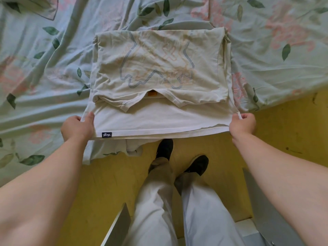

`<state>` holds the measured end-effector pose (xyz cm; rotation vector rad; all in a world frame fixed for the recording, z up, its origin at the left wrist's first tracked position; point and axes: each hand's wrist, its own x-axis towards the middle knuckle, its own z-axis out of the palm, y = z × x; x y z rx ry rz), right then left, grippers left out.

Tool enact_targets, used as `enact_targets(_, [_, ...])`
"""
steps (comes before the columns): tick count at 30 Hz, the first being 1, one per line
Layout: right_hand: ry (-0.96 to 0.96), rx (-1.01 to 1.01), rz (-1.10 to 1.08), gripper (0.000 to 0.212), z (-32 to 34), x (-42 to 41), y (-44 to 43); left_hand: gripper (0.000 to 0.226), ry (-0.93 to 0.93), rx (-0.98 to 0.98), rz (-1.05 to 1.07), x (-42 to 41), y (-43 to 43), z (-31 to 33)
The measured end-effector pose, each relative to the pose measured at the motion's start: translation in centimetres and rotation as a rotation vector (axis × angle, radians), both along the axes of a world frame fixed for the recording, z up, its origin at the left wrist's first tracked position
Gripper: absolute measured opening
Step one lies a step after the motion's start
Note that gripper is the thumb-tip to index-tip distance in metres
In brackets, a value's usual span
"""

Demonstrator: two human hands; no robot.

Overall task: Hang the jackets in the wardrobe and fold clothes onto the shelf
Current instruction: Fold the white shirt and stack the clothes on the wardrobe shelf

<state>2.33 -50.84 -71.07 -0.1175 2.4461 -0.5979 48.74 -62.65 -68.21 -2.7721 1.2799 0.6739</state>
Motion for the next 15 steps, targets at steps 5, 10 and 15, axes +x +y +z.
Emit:
enact_targets(5, [0.026, 0.204, 0.105, 0.019, 0.0, 0.3, -0.1, 0.038, -0.128, 0.13, -0.078, -1.3, 0.5, -0.3])
enact_targets(10, [0.051, 0.018, 0.315, 0.028, 0.9, 2.6, -2.2, 0.03, -0.024, -0.096, -0.154, -6.2, 0.1, -0.1])
enact_targets(15, [-0.335, -0.113, -0.103, 0.079, 1.9, 4.9, -7.2, 0.073, 0.508, -0.085, 0.543, -8.8, -3.7, -1.1])
